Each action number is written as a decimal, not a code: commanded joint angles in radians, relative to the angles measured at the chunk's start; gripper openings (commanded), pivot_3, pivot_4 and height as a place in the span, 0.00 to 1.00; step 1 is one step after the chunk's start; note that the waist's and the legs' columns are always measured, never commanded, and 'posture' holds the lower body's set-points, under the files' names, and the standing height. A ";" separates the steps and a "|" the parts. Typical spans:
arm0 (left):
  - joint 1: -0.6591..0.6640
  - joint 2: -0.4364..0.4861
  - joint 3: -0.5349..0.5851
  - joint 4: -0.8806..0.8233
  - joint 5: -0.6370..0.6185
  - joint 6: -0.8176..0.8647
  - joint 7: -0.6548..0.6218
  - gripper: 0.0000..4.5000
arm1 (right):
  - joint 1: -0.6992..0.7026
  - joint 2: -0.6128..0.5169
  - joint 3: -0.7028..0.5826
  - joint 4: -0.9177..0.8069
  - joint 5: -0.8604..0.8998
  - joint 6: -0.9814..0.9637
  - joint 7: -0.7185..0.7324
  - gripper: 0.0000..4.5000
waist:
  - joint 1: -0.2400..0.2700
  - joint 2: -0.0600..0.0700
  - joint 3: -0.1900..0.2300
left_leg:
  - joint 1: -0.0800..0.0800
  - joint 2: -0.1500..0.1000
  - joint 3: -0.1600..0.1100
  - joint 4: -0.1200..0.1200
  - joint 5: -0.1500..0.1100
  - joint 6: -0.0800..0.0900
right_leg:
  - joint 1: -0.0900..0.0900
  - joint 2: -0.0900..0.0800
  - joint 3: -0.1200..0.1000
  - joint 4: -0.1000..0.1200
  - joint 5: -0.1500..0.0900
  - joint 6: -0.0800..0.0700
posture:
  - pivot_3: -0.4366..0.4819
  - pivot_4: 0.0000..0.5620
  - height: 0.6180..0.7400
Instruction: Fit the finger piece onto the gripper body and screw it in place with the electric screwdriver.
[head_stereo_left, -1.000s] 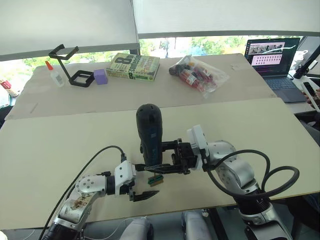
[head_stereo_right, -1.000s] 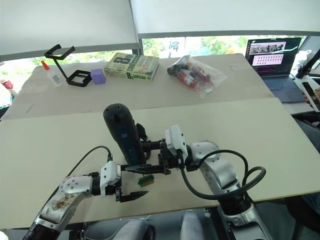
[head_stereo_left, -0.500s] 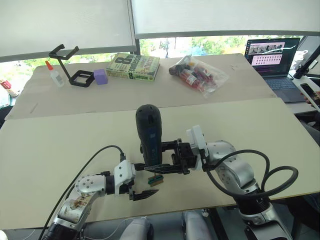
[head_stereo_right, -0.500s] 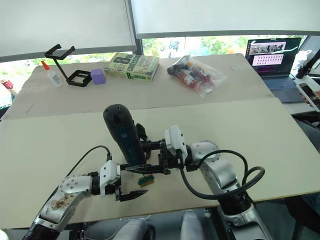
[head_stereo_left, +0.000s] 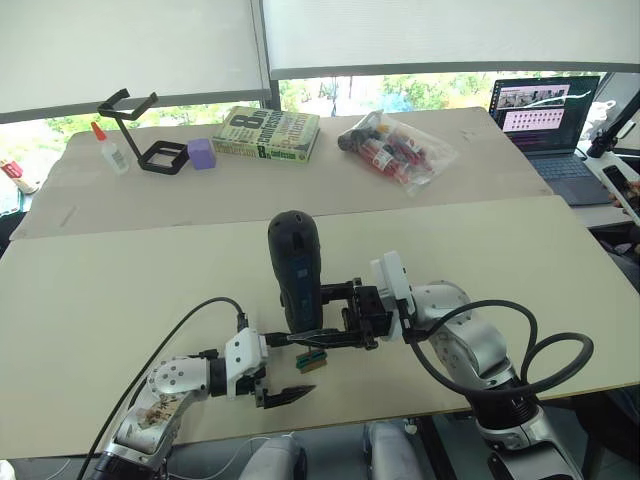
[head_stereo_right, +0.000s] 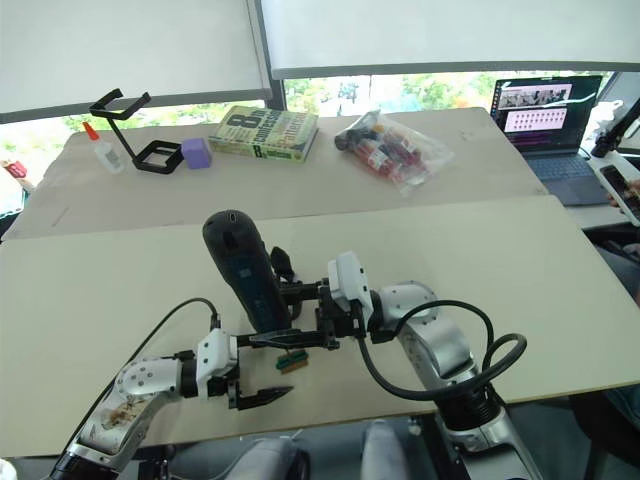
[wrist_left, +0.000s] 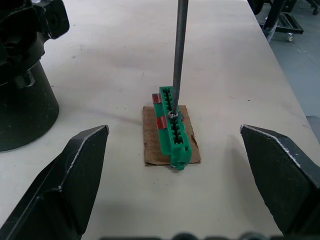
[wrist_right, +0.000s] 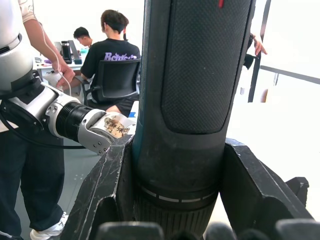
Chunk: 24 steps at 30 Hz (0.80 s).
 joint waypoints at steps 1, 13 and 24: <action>0.010 -0.002 0.000 0.032 0.007 -0.037 -0.005 0.99 | -0.012 0.011 -0.002 -0.021 0.006 -0.033 0.004 0.44 | 0.000 0.000 0.000 | 0.000 0.000 0.000 0.000 0.000 0.000 | 0.000 0.000 0.000 0.000 0.000 0.000 | 0.48 0.27 1.00; 0.009 -0.010 -0.009 0.081 0.013 -0.088 -0.010 0.99 | -0.012 0.021 -0.004 -0.016 0.003 -0.034 0.006 0.44 | 0.000 0.000 0.000 | 0.003 0.000 0.000 0.000 0.000 0.000 | 0.002 0.000 0.000 0.000 0.000 0.000 | 0.48 0.27 1.00; 0.010 -0.008 -0.006 0.086 0.012 -0.091 -0.012 0.99 | -0.012 0.023 -0.002 -0.006 -0.003 -0.032 0.007 0.44 | 0.000 0.000 0.000 | 0.003 0.000 0.000 0.000 0.000 0.000 | 0.002 0.000 0.000 0.001 0.000 0.000 | 0.48 0.27 1.00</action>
